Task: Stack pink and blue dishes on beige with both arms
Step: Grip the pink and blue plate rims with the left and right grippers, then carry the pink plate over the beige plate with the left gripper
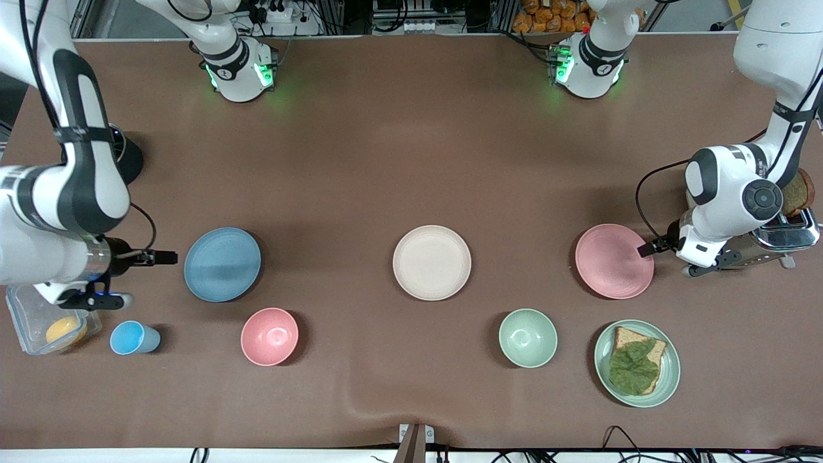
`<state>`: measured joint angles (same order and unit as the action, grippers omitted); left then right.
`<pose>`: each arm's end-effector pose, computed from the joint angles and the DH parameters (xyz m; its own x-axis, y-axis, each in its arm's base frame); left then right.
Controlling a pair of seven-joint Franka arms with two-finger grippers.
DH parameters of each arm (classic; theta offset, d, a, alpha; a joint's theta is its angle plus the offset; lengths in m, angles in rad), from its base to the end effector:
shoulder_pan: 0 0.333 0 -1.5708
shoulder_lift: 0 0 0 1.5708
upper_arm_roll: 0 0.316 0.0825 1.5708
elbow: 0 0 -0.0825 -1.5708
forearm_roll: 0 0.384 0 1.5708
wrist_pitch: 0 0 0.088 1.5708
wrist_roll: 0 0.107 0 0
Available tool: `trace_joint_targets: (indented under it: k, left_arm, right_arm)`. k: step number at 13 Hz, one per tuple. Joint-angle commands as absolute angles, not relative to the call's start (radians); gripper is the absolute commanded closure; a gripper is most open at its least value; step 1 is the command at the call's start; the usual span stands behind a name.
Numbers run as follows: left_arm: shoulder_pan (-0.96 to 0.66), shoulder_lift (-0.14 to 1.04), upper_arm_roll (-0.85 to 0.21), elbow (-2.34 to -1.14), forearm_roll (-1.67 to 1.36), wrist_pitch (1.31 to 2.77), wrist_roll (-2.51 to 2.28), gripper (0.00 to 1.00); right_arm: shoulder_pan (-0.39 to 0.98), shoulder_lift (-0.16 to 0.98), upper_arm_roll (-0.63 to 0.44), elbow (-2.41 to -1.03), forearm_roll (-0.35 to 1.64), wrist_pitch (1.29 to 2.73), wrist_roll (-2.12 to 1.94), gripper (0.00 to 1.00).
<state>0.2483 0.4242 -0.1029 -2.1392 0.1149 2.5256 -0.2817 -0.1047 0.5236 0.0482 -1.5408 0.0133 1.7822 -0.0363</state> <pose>0.5626 0.0808 0.2016 0.9421 0.3342 -0.0276 0.3334 -0.9423 -0.0296 0.6602 -0.0404 0.3292 0.9608 -0.0203 -0.2765 -0.0343 -0.9984 -0.0459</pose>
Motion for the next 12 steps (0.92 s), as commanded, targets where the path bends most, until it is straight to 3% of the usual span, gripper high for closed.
trace_joint_targets:
  k: [1,3,5,10,11,12]
  left_arm:
    - [0.252,0.443,-0.109,-2.123,0.137,2.53,-0.314,0.02]
    - [0.25,0.448,-0.109,-2.112,0.135,2.53,-0.318,0.1]
    - [0.25,0.463,-0.109,-2.102,0.135,2.53,-0.319,0.26]
    - [0.242,0.463,-0.11,-2.097,0.135,2.53,-0.354,0.95]
    - [0.242,0.462,-0.11,-2.092,0.135,2.53,-0.354,1.0]
    - [0.242,0.462,-0.11,-2.092,0.135,2.53,-0.354,1.0]
  right_arm:
    - [-0.129,0.549,0.064,-1.589,0.035,1.833,-0.057,0.0]
    - [-0.129,0.552,0.063,-1.691,0.034,1.964,-0.055,0.0]
    - [-0.133,0.557,0.063,-1.773,0.034,2.064,-0.057,0.0]
    - [-0.169,0.627,0.064,-1.816,0.034,2.134,-0.057,0.0]
    - [-0.167,0.633,0.064,-1.815,0.034,2.144,-0.057,0.26]
    - [-0.167,0.637,0.064,-1.812,0.034,2.148,-0.057,0.7]
